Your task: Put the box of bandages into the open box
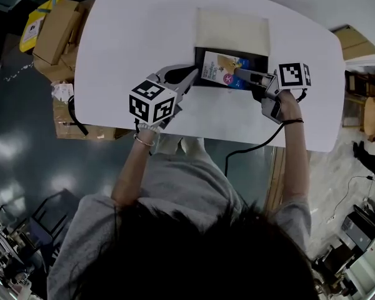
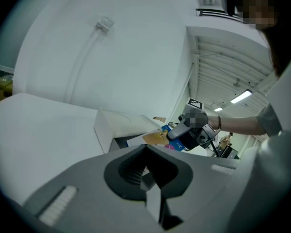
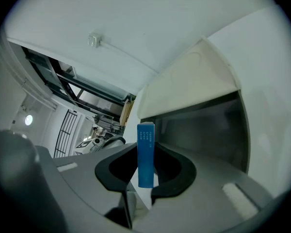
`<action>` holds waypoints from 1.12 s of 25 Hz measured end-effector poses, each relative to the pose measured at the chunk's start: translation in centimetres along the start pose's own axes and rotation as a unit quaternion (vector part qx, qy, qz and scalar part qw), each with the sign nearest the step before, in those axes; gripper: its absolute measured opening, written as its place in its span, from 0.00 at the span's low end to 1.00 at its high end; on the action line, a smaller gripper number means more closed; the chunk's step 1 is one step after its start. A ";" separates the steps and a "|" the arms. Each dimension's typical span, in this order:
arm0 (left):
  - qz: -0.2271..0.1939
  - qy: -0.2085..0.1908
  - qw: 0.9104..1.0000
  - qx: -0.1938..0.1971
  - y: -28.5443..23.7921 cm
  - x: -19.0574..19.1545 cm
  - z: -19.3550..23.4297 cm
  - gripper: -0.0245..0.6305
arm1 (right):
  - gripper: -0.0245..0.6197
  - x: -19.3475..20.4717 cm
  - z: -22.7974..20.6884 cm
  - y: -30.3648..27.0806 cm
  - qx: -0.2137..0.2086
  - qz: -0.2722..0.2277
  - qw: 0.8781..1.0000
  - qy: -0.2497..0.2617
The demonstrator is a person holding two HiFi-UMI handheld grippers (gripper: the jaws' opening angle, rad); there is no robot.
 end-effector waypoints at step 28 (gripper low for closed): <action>0.007 0.008 1.000 0.006 -0.5 0.7 0.0 0.03 | 0.22 -1.9 -2.9 -1.7 0.071 0.054 0.995 -0.046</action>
Point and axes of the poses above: the fingertips, and each gripper's own axes: y backward along the fingers, z to its left, x out of its underside, the point moved 7 cm from there along y, backward along the fingers, and after that the axes turned 10 degrees about -x, right-handed, at the moved point
